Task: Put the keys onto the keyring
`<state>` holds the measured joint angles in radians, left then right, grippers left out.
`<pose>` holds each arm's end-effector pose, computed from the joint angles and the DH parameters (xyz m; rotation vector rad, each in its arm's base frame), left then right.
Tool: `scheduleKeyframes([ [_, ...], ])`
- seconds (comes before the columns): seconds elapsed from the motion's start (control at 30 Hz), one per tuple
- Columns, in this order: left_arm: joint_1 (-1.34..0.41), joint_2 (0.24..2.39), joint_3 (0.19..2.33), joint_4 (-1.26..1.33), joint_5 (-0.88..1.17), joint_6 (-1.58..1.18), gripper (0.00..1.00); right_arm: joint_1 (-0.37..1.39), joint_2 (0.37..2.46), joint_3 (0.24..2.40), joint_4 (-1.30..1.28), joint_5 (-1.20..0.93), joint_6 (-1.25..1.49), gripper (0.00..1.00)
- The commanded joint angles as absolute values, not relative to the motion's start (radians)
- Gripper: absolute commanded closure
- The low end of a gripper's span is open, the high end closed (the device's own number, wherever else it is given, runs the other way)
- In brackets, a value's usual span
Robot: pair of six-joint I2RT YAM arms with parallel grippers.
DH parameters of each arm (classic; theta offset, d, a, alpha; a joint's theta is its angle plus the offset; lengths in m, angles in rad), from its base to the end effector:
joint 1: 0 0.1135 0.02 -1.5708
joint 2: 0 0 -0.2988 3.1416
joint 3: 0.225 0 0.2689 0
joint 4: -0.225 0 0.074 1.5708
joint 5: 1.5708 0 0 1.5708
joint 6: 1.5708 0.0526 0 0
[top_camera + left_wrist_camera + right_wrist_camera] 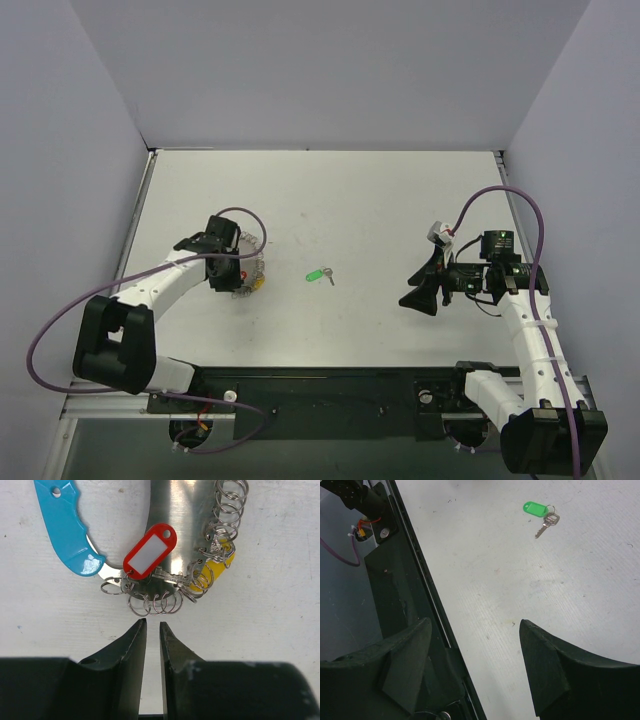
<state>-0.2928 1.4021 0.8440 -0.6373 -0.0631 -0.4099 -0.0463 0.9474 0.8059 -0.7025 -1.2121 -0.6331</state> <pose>0.2598 -0.0749 0.2024 -0.1784 2.7603 -0.0989 0.1771 0.0411 0.3094 -1.0272 1.6714 0.9992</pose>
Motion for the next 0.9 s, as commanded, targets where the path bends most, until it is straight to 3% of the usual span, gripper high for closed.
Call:
scheduleKeyframes([
  [0.0,-0.295,1.428,0.853,-0.629,-0.064,-0.388,0.73,-0.052,0.936,0.825,-0.724,-1.253,-0.658,0.34],
  [0.87,-0.35,1.542,0.887,-0.637,-0.166,-0.402,0.73,-0.054,0.934,0.825,-0.727,-1.252,-0.663,0.34],
])
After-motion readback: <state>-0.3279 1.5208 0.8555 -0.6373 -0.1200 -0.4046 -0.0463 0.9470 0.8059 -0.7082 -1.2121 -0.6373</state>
